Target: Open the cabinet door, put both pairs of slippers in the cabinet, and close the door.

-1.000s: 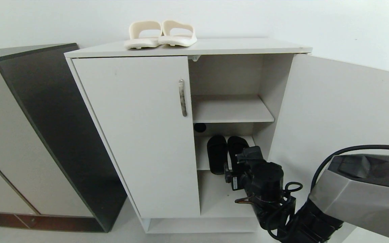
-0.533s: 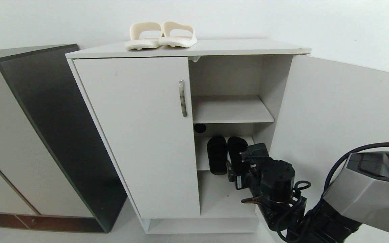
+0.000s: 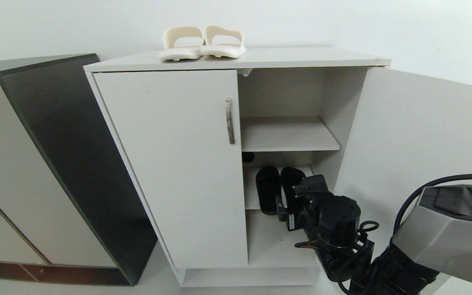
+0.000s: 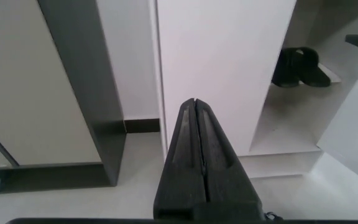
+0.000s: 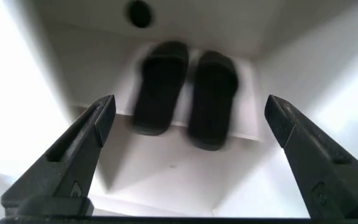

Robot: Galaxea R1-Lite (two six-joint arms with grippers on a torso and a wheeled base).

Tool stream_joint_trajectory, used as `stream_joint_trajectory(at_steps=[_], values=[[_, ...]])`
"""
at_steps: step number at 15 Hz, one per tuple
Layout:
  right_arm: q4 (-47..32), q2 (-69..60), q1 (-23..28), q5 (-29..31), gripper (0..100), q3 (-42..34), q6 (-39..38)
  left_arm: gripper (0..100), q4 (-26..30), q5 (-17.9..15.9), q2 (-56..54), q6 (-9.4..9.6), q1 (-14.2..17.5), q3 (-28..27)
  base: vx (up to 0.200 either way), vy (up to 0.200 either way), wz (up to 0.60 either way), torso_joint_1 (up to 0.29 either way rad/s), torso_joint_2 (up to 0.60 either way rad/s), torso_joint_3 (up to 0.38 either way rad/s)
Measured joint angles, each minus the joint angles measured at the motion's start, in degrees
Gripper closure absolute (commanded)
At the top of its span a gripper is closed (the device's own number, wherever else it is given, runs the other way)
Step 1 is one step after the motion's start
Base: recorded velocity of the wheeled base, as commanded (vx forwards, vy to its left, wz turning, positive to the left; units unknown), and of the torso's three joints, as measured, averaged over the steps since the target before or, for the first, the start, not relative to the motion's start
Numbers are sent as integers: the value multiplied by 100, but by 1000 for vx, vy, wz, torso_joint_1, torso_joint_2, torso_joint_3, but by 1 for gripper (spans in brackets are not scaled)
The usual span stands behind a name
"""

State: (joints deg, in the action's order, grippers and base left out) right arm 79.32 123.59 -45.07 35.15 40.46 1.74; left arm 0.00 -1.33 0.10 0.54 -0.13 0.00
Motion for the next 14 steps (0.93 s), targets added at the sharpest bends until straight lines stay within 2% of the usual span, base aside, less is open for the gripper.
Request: stream_joint_trajectory(at_steps=[10, 14], values=[[115, 30, 80, -116, 0, -67, 0, 100, 0, 0, 0, 0, 2, 0, 0, 200, 0, 2, 4, 0], [311, 74, 150, -280, 0, -162, 99, 100, 5, 5, 0, 0, 2, 0, 0, 0, 0, 0, 0, 0]])
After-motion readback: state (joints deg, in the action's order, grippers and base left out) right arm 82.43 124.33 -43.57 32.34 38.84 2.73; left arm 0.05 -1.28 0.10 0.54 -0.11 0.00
